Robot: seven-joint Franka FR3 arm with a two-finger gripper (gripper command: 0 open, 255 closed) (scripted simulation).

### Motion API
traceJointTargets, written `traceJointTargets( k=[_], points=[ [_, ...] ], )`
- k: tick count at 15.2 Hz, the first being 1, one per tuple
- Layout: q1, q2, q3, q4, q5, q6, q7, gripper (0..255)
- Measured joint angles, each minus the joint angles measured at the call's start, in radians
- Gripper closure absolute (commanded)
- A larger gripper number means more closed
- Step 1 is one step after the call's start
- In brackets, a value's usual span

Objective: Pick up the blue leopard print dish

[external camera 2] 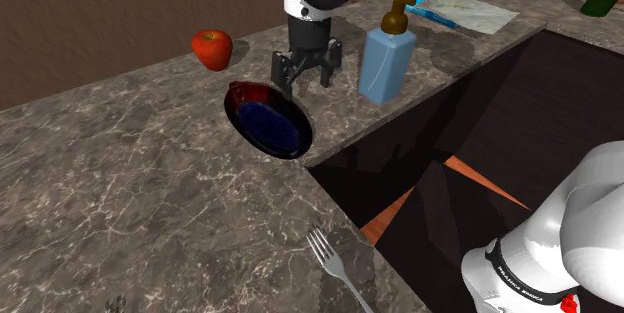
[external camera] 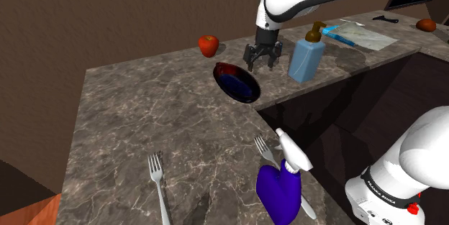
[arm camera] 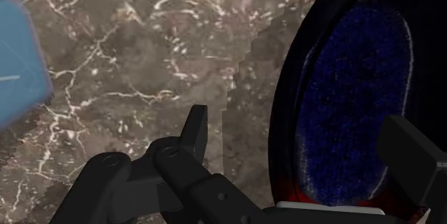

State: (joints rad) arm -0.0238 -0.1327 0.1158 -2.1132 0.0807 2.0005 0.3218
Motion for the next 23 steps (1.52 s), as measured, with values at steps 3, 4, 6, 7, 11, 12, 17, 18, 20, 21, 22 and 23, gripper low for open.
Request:
traceJointTargets(
  k=[3,4,6,7,11,12,17,18,20,21,22,23],
  points=[
    [-0.003,0.102,0.002,0.086,-0.015,0.043,0.029,0],
    [-0.002,0.125,0.004,0.099,-0.019,0.057,0.037,0],
    [-0.002,0.142,0.003,0.090,-0.021,0.087,0.038,0],
    [-0.002,0.147,0.003,0.083,-0.021,0.099,0.038,0],
    [-0.001,0.172,0.004,0.059,-0.023,0.149,0.040,0],
    [-0.001,0.175,0.004,0.057,-0.023,0.154,0.039,255],
    [-0.002,0.178,0.004,0.056,-0.024,0.159,0.038,255],
    [-0.002,0.177,0.004,0.056,-0.024,0.159,0.038,255],
    [-0.002,0.177,0.004,0.056,-0.024,0.159,0.038,255],
    [-0.002,0.177,0.004,0.056,-0.024,0.159,0.038,255],
    [-0.002,0.175,0.004,0.054,-0.023,0.161,0.038,255],
    [-0.002,0.174,0.004,0.056,-0.023,0.155,0.039,255]
  ],
)
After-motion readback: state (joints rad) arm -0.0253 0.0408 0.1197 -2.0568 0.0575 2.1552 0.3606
